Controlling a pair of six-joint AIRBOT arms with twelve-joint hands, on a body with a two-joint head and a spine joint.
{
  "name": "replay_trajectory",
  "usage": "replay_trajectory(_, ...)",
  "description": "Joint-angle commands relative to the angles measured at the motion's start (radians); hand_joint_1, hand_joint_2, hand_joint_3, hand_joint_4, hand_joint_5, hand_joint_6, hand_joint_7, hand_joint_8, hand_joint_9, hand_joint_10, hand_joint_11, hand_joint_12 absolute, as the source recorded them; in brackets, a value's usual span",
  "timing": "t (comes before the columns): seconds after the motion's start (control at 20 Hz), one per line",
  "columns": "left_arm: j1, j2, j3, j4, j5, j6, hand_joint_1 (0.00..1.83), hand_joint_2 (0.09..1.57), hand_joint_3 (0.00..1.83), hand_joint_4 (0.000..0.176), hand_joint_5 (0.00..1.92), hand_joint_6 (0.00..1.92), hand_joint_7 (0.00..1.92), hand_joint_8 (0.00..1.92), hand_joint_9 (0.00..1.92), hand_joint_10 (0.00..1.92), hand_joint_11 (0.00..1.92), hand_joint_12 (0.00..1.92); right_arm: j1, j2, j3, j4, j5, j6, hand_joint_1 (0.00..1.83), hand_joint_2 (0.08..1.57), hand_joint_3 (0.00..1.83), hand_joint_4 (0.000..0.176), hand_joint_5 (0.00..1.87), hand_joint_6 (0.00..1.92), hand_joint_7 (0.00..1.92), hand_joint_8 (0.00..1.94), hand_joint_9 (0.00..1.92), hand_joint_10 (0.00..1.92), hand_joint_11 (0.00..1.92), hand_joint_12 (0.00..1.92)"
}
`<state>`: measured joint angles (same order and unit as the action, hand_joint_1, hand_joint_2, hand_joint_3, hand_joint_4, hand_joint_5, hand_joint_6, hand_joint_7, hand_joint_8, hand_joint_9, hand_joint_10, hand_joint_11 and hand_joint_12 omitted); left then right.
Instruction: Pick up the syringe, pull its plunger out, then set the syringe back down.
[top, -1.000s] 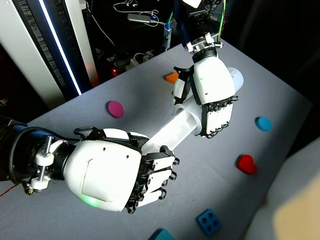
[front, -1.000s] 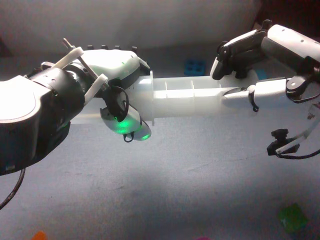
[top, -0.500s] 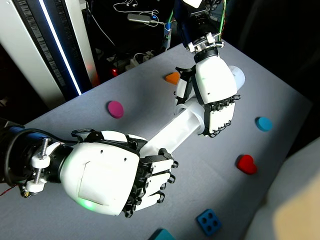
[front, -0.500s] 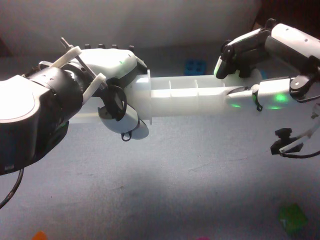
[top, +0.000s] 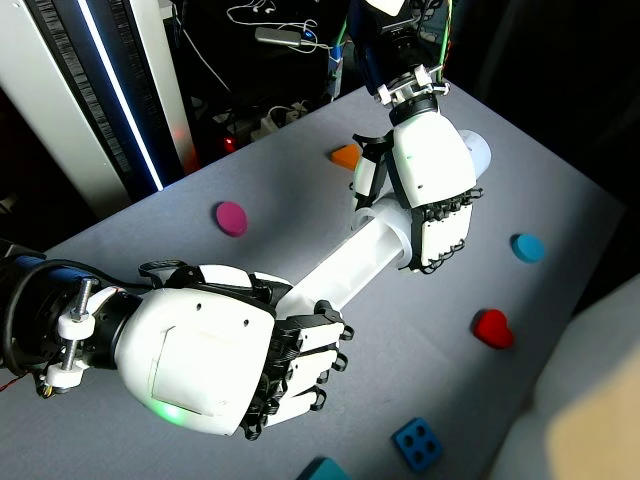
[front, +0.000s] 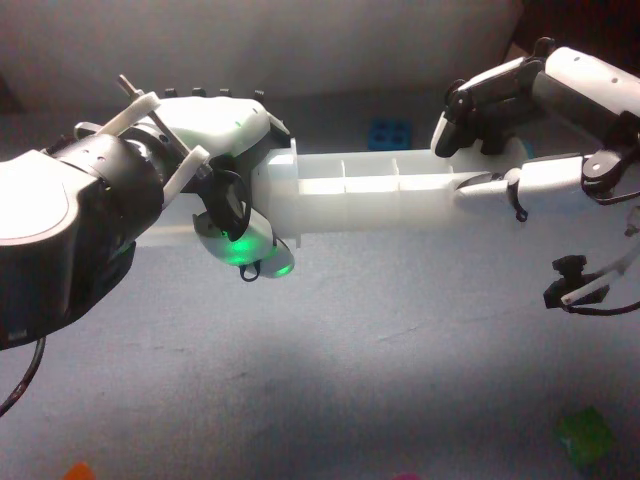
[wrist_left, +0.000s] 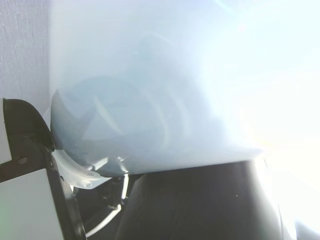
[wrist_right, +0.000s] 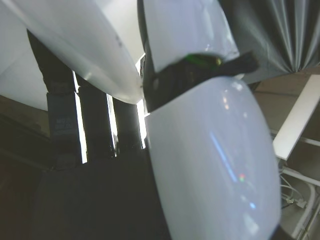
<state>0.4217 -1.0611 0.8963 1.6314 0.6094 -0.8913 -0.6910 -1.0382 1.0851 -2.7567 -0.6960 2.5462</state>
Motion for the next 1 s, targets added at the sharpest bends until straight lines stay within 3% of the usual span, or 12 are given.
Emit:
replay_trajectory(0.0, -0.008, 0.012, -0.003, 0.056, 0.038, 0.006, 1.48, 1.21, 0.00, 0.000, 0.78, 1.06, 0.75, 1.42, 0.64, 1.49, 0.66, 1.73, 0.005, 0.017, 0.019, 0.029, -0.134, -0.027, 1.38, 1.11, 0.00, 0.000, 0.90, 0.94, 0.97, 0.99, 1.01, 1.18, 1.00, 1.17)
replay_trajectory(0.2, -0.008, 0.012, -0.003, 0.056, 0.038, 0.003, 1.48, 1.20, 0.00, 0.000, 0.78, 1.06, 0.76, 1.40, 0.64, 1.49, 0.67, 1.70, 0.009, 0.017, 0.019, 0.023, -0.135, -0.033, 1.38, 1.12, 0.00, 0.000, 0.85, 1.02, 0.98, 1.00, 0.97, 1.21, 0.96, 1.18)
replay_trajectory(0.25, -0.008, 0.012, -0.003, 0.056, 0.037, 0.003, 1.48, 1.20, 0.00, 0.000, 0.78, 1.06, 0.75, 1.40, 0.65, 1.49, 0.68, 1.70, 0.011, 0.017, 0.019, 0.019, -0.135, -0.032, 1.47, 1.12, 0.00, 0.000, 0.83, 1.03, 0.96, 0.95, 0.91, 1.18, 0.90, 1.45)
replay_trajectory(0.35, -0.008, 0.012, -0.004, 0.056, 0.037, 0.003, 1.48, 1.20, 0.00, 0.000, 0.79, 1.05, 0.75, 1.41, 0.67, 1.48, 0.65, 1.71, 0.018, 0.017, 0.019, 0.018, -0.131, -0.031, 1.48, 1.15, 0.00, 0.000, 0.76, 1.13, 0.89, 1.04, 0.75, 1.33, 0.84, 1.57)
replay_trajectory(0.4, -0.007, 0.012, -0.005, 0.056, 0.037, 0.003, 1.48, 1.20, 0.00, 0.000, 0.79, 1.05, 0.75, 1.41, 0.67, 1.48, 0.65, 1.72, 0.020, 0.017, 0.019, 0.013, -0.125, -0.031, 1.38, 1.18, 0.00, 0.000, 0.75, 1.22, 0.87, 1.10, 0.75, 1.44, 0.72, 1.39)
replay_trajectory(0.45, -0.007, 0.012, -0.005, 0.056, 0.037, 0.003, 1.48, 1.20, 0.00, 0.000, 0.80, 1.06, 0.75, 1.41, 0.66, 1.48, 0.66, 1.71, 0.022, 0.017, 0.019, 0.006, -0.121, -0.031, 1.17, 1.19, 0.00, 0.000, 0.80, 1.22, 0.77, 0.66, 0.66, 0.87, 0.62, 1.27)
replay_trajectory(0.5, -0.006, 0.012, -0.005, 0.056, 0.037, 0.003, 1.37, 1.21, 0.00, 0.000, 0.81, 1.10, 0.76, 1.42, 0.66, 1.54, 0.63, 1.55, 0.024, 0.017, 0.019, -0.009, -0.112, -0.027, 1.10, 1.13, 0.00, 0.000, 0.66, 0.59, 0.73, 0.39, 0.63, 0.58, 0.54, 1.19)
replay_trajectory(0.6, -0.006, 0.012, -0.005, 0.056, 0.037, 0.002, 1.45, 1.20, 0.00, 0.000, 0.80, 1.08, 0.75, 1.40, 0.67, 1.49, 0.66, 1.67, 0.025, 0.017, 0.019, -0.029, -0.104, -0.027, 1.02, 1.08, 0.00, 0.000, 0.61, 0.11, 0.72, 0.08, 0.63, 0.22, 0.40, 1.12)
replay_trajectory(0.7, -0.006, 0.012, -0.006, 0.056, 0.037, 0.002, 1.48, 1.20, 0.00, 0.000, 0.79, 1.07, 0.74, 1.40, 0.66, 1.48, 0.67, 1.71, 0.026, 0.016, 0.019, -0.041, -0.097, -0.027, 0.93, 1.03, 0.00, 0.000, 0.55, 0.01, 0.62, 0.00, 0.56, 0.06, 0.24, 1.10)
replay_trajectory(0.75, -0.005, 0.012, -0.007, 0.056, 0.037, 0.002, 1.37, 1.21, 0.00, 0.000, 0.81, 1.09, 0.76, 1.41, 0.68, 1.53, 0.65, 1.56, 0.026, 0.016, 0.019, -0.045, -0.094, -0.027, 0.89, 1.01, 0.00, 0.000, 0.50, 0.00, 0.56, 0.00, 0.51, 0.02, 0.16, 1.07)
replay_trajectory(0.8, -0.005, 0.012, -0.007, 0.056, 0.037, 0.001, 1.48, 1.20, 0.00, 0.000, 0.80, 1.07, 0.74, 1.40, 0.67, 1.48, 0.68, 1.69, 0.026, 0.017, 0.019, -0.054, -0.087, -0.027, 0.73, 0.98, 0.00, 0.000, 0.40, 0.00, 0.42, 0.00, 0.38, 0.00, 0.02, 1.09)
replay_trajectory(0.95, -0.005, 0.012, -0.009, 0.056, 0.037, -0.001, 1.48, 1.20, 0.00, 0.000, 0.80, 1.06, 0.74, 1.39, 0.67, 1.48, 0.72, 1.66, 0.023, 0.019, 0.018, -0.086, -0.074, -0.027, 0.63, 0.92, 0.00, 0.000, 0.29, 0.00, 0.31, 0.00, 0.25, 0.00, 0.00, 0.93)
